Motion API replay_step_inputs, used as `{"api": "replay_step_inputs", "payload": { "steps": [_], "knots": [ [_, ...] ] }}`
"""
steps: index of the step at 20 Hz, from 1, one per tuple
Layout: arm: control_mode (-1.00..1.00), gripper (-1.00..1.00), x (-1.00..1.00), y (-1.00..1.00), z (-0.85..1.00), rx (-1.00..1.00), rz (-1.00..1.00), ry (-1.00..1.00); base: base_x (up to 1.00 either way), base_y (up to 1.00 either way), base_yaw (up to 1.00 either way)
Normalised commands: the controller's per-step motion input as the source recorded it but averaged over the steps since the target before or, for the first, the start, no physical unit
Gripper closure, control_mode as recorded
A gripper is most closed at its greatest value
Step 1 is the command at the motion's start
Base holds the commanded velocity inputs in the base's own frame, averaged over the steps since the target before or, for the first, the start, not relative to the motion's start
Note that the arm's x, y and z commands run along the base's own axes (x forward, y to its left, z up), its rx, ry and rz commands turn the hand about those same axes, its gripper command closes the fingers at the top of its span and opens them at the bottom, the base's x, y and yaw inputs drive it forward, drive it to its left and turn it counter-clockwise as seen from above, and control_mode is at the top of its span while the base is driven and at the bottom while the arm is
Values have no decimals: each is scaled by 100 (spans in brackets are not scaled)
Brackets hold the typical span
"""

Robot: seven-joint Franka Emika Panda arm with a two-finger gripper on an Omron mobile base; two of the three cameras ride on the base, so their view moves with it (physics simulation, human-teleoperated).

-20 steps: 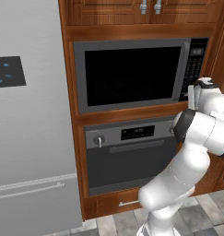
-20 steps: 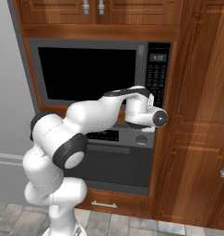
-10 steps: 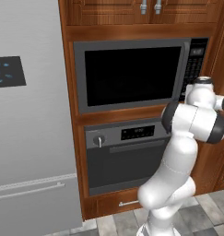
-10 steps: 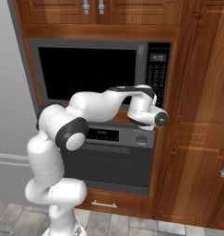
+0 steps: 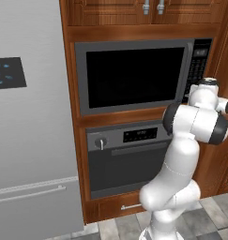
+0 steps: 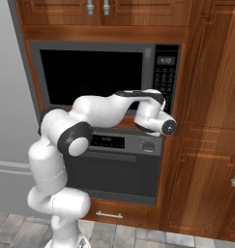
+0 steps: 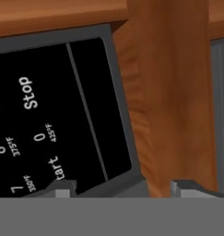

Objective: Remove the tangerine from the bowl and place it on the small plate. Then place the bowl with only the shrimp in the microwave, close the door, and press the start button to microwave the shrimp.

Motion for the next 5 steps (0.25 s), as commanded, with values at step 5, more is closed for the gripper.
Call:
{"api": "replay_step_inputs", "payload": {
  "steps": [5],
  "knots": [
    [-100, -100, 8, -43, -27, 4, -7, -1, 0, 0, 0]
  ]
}}
